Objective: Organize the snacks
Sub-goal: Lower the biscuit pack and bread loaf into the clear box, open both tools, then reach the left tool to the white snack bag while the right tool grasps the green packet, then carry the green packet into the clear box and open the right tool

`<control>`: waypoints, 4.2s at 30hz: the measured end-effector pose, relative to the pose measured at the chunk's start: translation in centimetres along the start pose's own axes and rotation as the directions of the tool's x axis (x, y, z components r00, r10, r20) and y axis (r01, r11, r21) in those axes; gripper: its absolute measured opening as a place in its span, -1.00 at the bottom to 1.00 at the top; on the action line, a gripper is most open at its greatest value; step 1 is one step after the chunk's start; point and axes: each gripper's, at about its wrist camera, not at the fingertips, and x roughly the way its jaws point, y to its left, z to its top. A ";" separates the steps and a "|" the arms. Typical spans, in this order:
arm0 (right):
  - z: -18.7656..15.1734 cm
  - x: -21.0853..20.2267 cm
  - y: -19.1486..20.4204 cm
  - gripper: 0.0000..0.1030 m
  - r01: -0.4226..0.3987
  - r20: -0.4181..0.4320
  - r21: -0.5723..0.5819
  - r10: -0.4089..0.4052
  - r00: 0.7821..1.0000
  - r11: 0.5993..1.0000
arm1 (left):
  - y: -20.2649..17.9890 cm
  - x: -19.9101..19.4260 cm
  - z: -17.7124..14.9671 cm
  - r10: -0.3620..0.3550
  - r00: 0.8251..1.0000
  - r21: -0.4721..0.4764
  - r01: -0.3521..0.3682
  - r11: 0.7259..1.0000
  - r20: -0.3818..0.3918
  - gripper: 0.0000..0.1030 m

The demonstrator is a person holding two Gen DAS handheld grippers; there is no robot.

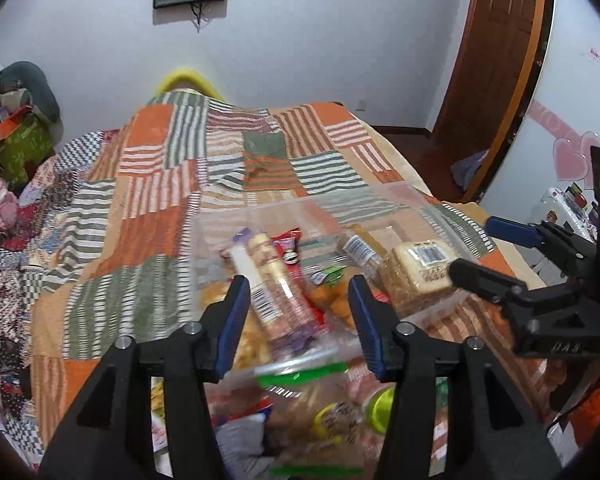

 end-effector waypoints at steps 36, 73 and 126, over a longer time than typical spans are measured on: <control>-8.2 1.2 1.4 0.67 0.014 -0.207 0.088 0.004 0.978 0.996 | 11.9 1.3 -11.7 0.191 0.962 -0.100 -0.214 0.972 -0.196 0.20; -6.0 -3.1 1.7 -0.17 0.007 -0.092 0.053 -0.002 0.996 0.999 | 10.2 -6.8 -8.4 0.189 0.982 -0.116 -0.190 0.975 -0.016 -0.62; 2.8 5.3 -1.6 -0.16 0.045 -0.031 0.010 -0.045 0.999 0.999 | -2.0 7.4 3.8 -0.018 1.000 0.000 0.018 1.000 -0.023 -0.62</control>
